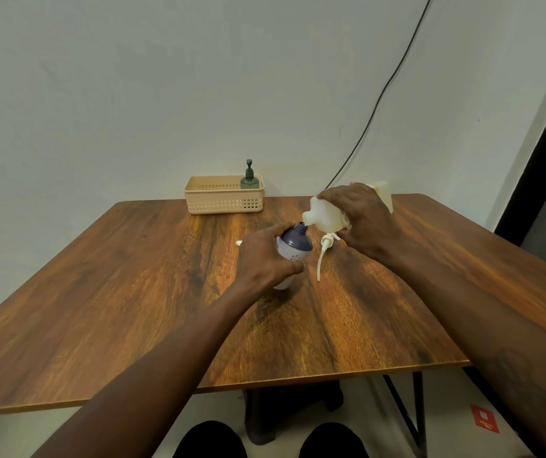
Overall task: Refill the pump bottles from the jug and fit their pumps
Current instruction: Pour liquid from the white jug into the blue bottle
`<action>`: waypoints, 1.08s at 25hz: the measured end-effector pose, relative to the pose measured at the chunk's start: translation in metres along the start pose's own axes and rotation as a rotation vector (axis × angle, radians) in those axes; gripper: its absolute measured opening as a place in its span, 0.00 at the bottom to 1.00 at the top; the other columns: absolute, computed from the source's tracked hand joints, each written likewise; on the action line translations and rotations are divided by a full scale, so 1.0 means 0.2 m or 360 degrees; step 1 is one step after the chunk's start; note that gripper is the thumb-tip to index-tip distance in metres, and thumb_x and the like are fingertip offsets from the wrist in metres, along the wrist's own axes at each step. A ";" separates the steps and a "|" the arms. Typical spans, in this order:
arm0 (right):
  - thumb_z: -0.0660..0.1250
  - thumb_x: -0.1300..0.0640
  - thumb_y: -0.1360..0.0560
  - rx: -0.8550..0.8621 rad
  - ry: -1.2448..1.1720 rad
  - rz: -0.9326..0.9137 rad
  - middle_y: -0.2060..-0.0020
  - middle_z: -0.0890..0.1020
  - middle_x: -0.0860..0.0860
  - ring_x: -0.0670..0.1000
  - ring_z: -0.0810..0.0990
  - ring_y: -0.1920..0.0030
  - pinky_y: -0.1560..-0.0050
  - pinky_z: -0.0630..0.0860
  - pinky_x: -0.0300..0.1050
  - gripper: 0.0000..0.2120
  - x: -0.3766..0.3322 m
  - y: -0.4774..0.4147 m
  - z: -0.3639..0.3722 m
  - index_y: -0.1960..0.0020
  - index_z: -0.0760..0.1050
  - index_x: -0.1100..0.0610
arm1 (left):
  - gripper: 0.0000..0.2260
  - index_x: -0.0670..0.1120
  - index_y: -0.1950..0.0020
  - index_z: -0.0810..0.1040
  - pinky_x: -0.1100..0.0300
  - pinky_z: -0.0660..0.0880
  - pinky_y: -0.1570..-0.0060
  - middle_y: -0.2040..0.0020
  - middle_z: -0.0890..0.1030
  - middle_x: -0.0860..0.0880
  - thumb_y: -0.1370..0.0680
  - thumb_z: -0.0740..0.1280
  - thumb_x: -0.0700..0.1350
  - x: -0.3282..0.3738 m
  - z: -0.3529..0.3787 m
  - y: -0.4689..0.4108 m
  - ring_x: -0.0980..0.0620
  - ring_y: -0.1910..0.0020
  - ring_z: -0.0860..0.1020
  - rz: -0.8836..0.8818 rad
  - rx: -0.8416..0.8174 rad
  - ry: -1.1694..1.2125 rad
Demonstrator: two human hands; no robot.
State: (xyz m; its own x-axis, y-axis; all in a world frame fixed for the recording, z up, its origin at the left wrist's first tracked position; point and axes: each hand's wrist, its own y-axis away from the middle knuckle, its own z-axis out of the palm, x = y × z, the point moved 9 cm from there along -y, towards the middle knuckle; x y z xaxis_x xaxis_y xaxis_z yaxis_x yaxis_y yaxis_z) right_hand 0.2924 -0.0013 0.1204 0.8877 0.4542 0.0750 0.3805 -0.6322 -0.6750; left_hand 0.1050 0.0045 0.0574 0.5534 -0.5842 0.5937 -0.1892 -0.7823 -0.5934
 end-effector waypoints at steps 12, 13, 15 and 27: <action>0.84 0.59 0.39 0.0025 0.0016 -0.0065 0.36 0.82 0.53 0.57 0.78 0.36 0.31 0.70 0.59 0.39 -0.04 -0.01 -0.03 0.30 0.74 0.53 | 0.38 0.51 0.29 0.78 0.60 0.78 0.48 0.40 0.84 0.52 0.38 0.82 0.53 0.01 0.00 0.00 0.55 0.46 0.80 0.0012 -0.0006 -0.0008; 0.84 0.59 0.39 0.0022 0.0021 -0.0068 0.36 0.81 0.53 0.57 0.78 0.36 0.31 0.70 0.60 0.39 -0.04 -0.01 -0.03 0.30 0.74 0.53 | 0.37 0.51 0.30 0.79 0.60 0.78 0.48 0.41 0.84 0.53 0.39 0.82 0.53 0.01 0.00 0.00 0.56 0.46 0.80 0.0012 -0.0002 -0.0007; 0.84 0.59 0.38 0.0017 0.0022 -0.0073 0.35 0.81 0.53 0.58 0.78 0.36 0.30 0.70 0.60 0.39 -0.04 -0.01 -0.04 0.30 0.74 0.53 | 0.37 0.52 0.30 0.79 0.60 0.78 0.49 0.41 0.84 0.53 0.39 0.82 0.54 0.01 0.00 0.00 0.56 0.47 0.80 0.0010 -0.0001 -0.0012; 0.84 0.62 0.38 0.0040 0.0002 -0.0141 0.36 0.82 0.55 0.59 0.79 0.36 0.29 0.69 0.63 0.38 -0.08 -0.02 -0.05 0.31 0.75 0.55 | 0.37 0.51 0.30 0.79 0.58 0.79 0.47 0.41 0.84 0.53 0.39 0.82 0.54 0.00 -0.01 0.01 0.56 0.47 0.80 0.0022 -0.0004 -0.0012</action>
State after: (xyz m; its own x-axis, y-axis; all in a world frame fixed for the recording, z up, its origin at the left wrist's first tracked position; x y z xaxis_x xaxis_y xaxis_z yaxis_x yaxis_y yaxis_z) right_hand 0.2792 -0.0127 0.1300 0.8512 0.5068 0.1361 0.4508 -0.5736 -0.6840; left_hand 0.1041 0.0025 0.0577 0.5568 -0.5933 0.5814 -0.1991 -0.7748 -0.6000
